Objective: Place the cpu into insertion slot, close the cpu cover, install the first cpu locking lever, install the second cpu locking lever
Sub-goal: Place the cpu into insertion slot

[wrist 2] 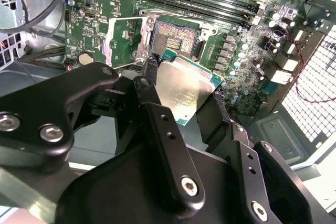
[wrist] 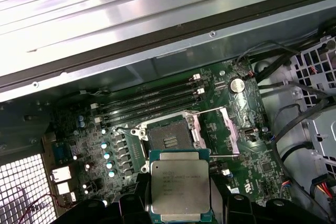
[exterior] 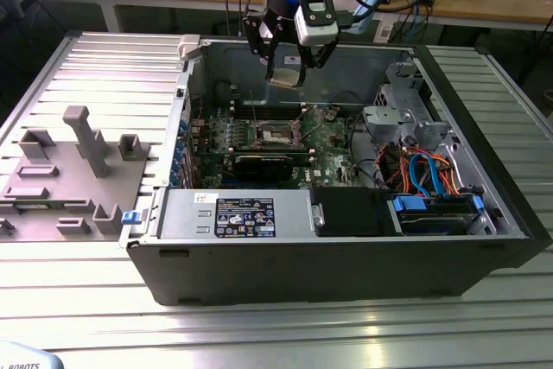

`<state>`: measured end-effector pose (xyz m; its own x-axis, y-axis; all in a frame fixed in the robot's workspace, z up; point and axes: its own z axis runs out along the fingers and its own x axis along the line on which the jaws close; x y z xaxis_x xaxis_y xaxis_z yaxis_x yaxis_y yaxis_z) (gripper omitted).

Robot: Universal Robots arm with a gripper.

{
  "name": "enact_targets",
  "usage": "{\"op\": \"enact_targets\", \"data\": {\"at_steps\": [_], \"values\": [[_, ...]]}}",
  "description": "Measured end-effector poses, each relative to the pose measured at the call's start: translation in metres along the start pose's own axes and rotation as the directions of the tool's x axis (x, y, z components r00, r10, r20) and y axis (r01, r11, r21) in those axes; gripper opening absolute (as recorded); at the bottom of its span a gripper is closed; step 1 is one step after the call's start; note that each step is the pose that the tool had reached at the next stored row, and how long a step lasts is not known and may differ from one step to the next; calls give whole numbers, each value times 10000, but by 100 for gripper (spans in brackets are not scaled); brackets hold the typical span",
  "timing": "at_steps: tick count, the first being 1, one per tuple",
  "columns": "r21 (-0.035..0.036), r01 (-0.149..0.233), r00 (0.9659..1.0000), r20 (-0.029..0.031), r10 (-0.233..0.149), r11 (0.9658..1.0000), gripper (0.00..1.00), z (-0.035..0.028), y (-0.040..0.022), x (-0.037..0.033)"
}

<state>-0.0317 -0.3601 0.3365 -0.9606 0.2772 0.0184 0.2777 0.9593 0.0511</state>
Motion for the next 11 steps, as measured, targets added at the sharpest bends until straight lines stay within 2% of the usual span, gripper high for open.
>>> {"op": "enact_targets", "data": {"at_steps": [11], "values": [[-2, -111, 9999, 6, 111, 9999, 54, 0, 0, 0]]}}
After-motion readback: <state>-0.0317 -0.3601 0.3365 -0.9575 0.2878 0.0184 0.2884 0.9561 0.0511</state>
